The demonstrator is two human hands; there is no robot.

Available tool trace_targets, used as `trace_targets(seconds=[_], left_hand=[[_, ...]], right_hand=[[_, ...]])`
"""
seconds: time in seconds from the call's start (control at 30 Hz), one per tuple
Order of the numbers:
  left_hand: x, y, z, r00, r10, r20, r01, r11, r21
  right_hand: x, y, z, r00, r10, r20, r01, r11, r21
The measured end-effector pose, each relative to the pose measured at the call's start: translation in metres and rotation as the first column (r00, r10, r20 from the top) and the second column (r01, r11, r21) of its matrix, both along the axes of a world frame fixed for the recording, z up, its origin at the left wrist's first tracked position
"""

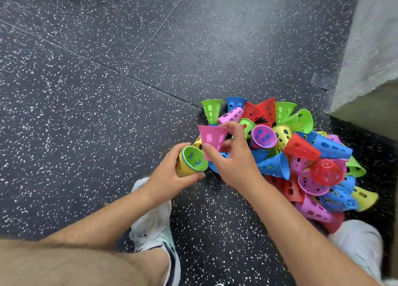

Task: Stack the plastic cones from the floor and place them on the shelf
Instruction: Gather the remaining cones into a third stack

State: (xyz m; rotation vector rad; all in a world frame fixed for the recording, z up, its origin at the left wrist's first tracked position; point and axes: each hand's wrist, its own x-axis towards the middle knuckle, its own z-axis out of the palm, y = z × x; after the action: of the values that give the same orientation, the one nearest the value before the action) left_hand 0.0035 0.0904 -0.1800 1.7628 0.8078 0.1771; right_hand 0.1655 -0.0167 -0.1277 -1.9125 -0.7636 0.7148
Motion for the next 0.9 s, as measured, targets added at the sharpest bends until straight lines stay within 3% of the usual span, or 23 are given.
trace_targets(seconds=[0.3, 0.57, 0.77, 0.9], left_hand=[[0.007, -0.005, 0.012, 0.999, -0.026, 0.039, 0.028, 0.999, -0.041], [-0.001, -0.004, 0.004, 0.998, -0.061, 0.002, 0.061, 0.998, -0.027], [-0.006, -0.007, -0.002, 0.998, -0.050, -0.038, 0.049, 0.999, -0.024], [-0.008, -0.006, -0.004, 0.997, -0.053, -0.060, 0.052, 0.998, -0.024]], right_hand=[[-0.012, -0.007, -0.013, 0.997, 0.066, 0.026, -0.065, 0.997, -0.047], [-0.019, -0.025, -0.018, 0.956, 0.294, -0.015, -0.290, 0.934, -0.209], [-0.007, -0.040, -0.038, 0.942, 0.246, 0.227, -0.176, 0.941, -0.288], [-0.006, -0.044, -0.048, 0.899, 0.324, 0.295, -0.183, 0.889, -0.419]])
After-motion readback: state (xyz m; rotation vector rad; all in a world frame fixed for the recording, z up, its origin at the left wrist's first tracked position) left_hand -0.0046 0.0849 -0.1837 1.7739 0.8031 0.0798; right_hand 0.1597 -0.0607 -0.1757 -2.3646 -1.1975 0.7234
